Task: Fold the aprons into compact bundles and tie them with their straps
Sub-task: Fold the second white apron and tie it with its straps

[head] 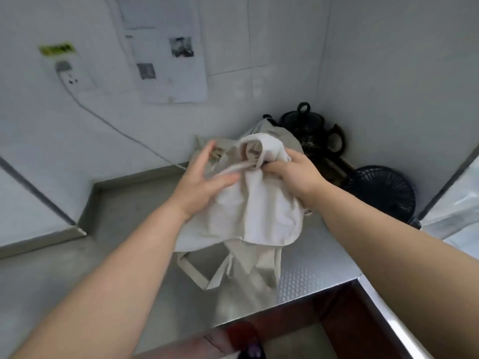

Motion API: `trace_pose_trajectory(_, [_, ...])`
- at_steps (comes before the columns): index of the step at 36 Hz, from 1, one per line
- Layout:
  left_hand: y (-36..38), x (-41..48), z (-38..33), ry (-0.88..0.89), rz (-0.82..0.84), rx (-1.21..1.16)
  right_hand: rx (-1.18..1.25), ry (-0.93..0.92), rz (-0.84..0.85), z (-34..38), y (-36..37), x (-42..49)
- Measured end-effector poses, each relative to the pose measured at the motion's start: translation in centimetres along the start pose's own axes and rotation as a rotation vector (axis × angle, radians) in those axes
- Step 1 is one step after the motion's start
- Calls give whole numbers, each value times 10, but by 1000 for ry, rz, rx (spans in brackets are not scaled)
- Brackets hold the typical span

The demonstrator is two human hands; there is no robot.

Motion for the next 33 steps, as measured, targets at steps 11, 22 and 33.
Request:
trace_pose_trajectory(11, [-39,-98,-1,-76,-60,80,29,279,114,-9,88,-56])
trace_pose_trajectory(22, [-164,-183,40,-369,-610,-574,-62,250,683,3,207,-129])
trace_pose_trajectory(33, [-246,-241,83,-494,-686,-594,-35,184,363,-9,283,-161])
Point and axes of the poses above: each hand's wrist, its own x-axis towards the middle knuckle, its own y-axis out of the palm, z = x × y, the point moved 10 cm from there along x, towards the middle knuckle, and after that the axes turned 10 degrees about y, right-handed, at the moved point
